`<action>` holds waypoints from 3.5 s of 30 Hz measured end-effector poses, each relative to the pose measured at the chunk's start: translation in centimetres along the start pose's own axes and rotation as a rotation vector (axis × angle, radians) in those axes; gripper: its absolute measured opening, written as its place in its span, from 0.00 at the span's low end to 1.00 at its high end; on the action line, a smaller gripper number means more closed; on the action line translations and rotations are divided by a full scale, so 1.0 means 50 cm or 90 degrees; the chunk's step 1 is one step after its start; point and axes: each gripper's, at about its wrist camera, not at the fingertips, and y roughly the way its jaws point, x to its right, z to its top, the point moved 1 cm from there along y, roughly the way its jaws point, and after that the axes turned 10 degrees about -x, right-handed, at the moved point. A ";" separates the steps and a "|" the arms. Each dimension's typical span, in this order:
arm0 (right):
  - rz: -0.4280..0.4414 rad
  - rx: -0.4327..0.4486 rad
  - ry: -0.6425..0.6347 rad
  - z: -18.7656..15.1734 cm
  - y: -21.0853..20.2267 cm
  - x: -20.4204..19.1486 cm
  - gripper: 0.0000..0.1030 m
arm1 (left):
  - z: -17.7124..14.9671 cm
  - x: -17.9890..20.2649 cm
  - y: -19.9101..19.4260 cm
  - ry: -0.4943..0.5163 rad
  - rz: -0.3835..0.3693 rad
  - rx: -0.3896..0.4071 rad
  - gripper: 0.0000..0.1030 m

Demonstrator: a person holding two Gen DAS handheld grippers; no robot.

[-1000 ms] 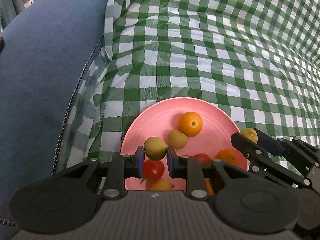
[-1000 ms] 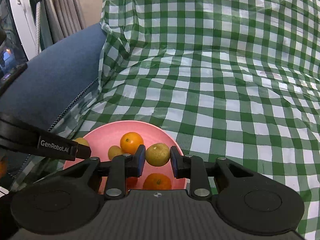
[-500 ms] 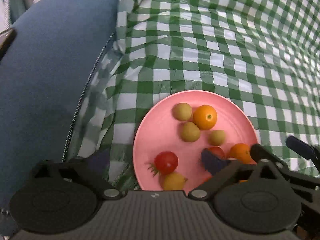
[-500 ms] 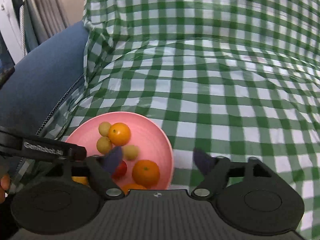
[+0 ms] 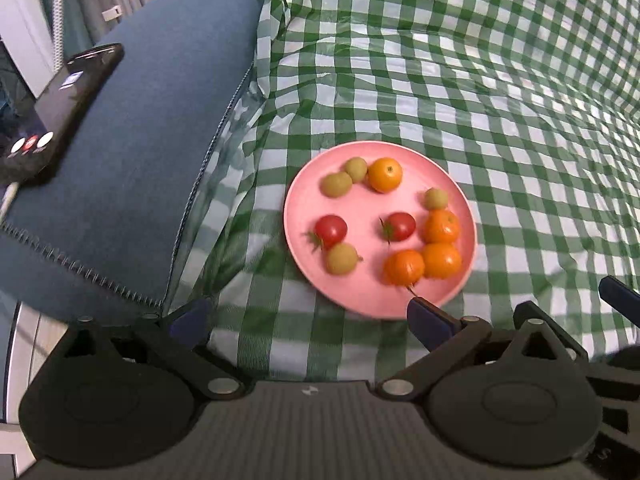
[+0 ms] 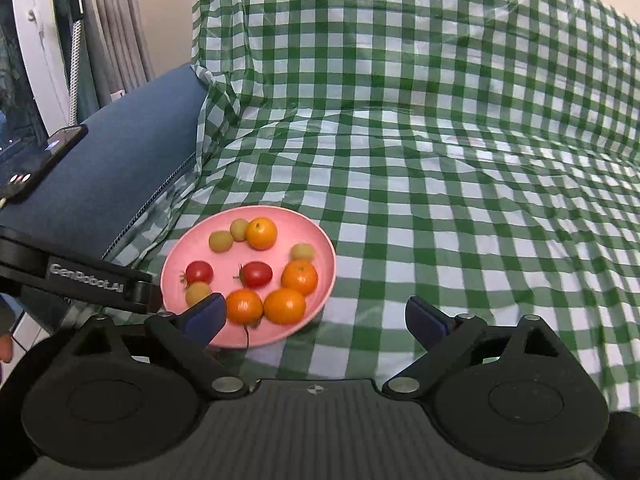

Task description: Organize fruits

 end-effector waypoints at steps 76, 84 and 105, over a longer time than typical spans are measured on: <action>-0.033 0.100 -0.013 -0.115 -0.193 0.015 0.99 | -0.148 0.043 -0.168 0.039 0.071 0.102 1.00; -0.032 0.099 -0.014 -0.114 -0.194 0.019 0.99 | -0.148 0.043 -0.170 0.042 0.072 0.107 1.00; -0.031 0.099 -0.015 -0.113 -0.196 0.021 0.99 | -0.146 0.046 -0.170 0.046 0.073 0.103 1.00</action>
